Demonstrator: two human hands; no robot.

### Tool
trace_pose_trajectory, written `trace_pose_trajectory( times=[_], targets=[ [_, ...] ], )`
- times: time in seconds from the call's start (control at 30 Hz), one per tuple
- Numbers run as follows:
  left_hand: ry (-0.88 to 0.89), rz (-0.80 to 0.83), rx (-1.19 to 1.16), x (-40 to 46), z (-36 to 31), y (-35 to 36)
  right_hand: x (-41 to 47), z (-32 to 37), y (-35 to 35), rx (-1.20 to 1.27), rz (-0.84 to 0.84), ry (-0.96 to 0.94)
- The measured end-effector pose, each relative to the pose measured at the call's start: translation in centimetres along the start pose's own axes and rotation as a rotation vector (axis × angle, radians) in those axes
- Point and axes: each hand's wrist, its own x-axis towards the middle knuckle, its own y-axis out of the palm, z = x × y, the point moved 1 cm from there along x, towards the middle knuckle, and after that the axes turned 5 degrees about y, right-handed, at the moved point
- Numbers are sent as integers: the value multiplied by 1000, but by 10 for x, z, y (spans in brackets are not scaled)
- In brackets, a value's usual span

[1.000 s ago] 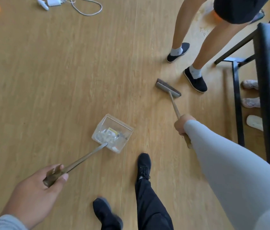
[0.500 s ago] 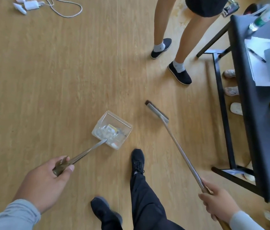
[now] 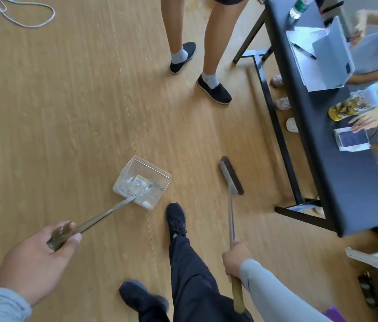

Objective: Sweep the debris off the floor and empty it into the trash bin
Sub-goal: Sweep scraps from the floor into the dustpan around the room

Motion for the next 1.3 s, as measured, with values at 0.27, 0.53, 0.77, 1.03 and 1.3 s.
trace_pose_trajectory(
  times=[0.27,0.53,0.77,1.03,1.3],
  targets=[
    [44,33,60,-2,-5,3,-53,-86,-72,598,98,76],
    [-11,29,25,11,-6,17,37,-81,-137,477,-200,250],
    [33,150,-11,31,-10,19,94,63,-174,104,-272,30],
    [7,3,-77,45,-25,28,99,136,-169,158,-267,24],
    [-3,-85,-114,13,7,-16,11,90,-20,-215,-88,-112]
  ],
)
